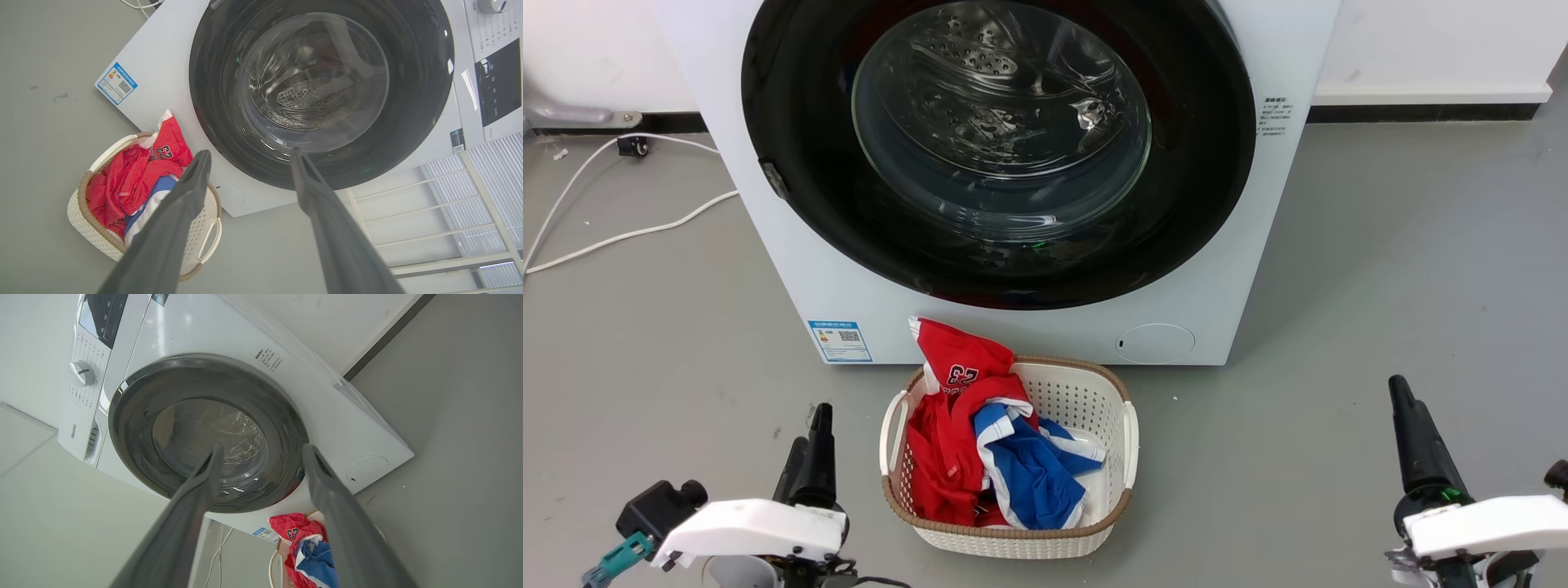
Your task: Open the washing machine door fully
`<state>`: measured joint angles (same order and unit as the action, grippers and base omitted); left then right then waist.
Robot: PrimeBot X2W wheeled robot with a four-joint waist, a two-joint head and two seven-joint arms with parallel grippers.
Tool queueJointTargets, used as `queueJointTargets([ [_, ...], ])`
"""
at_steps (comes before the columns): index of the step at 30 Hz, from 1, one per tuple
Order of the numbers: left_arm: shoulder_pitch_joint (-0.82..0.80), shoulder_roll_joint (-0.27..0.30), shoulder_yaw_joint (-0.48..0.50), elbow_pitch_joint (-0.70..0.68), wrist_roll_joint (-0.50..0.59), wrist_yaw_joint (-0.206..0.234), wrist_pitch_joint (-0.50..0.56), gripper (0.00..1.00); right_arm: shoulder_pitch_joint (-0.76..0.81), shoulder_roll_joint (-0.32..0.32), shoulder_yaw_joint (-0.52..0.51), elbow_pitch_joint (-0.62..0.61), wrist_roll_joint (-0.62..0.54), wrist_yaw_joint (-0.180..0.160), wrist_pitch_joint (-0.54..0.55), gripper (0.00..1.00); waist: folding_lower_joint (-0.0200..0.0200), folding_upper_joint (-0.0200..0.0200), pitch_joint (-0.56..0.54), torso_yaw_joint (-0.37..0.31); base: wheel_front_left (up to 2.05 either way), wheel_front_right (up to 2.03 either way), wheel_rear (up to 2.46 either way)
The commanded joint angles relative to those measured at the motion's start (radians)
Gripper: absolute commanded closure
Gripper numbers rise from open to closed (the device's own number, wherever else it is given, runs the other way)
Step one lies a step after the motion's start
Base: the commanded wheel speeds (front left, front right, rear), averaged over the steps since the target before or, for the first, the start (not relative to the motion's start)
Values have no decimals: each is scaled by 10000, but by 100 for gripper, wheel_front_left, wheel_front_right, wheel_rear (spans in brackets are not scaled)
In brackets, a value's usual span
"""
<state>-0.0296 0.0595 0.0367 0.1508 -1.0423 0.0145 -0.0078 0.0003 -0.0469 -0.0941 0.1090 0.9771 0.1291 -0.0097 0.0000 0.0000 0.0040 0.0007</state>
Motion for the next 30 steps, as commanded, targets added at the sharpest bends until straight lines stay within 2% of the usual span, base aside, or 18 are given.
queueJointTargets([
  [1,-51,139,-105,-214,406,131,-110,0,-43,-42,43,-237,-504,15,-95,0,0,0,-5,0,0,0,0],
  [15,64,687,-1095,-500,2397,1168,-620,0,315,-44,142,-590,-3125,17,-603,0,0,0,-24,15,0,0,0],
  [30,180,1062,-1861,-995,4100,1726,-1092,0,640,-46,172,-1294,-5181,19,-1078,0,0,0,-49,13,0,0,0],
])
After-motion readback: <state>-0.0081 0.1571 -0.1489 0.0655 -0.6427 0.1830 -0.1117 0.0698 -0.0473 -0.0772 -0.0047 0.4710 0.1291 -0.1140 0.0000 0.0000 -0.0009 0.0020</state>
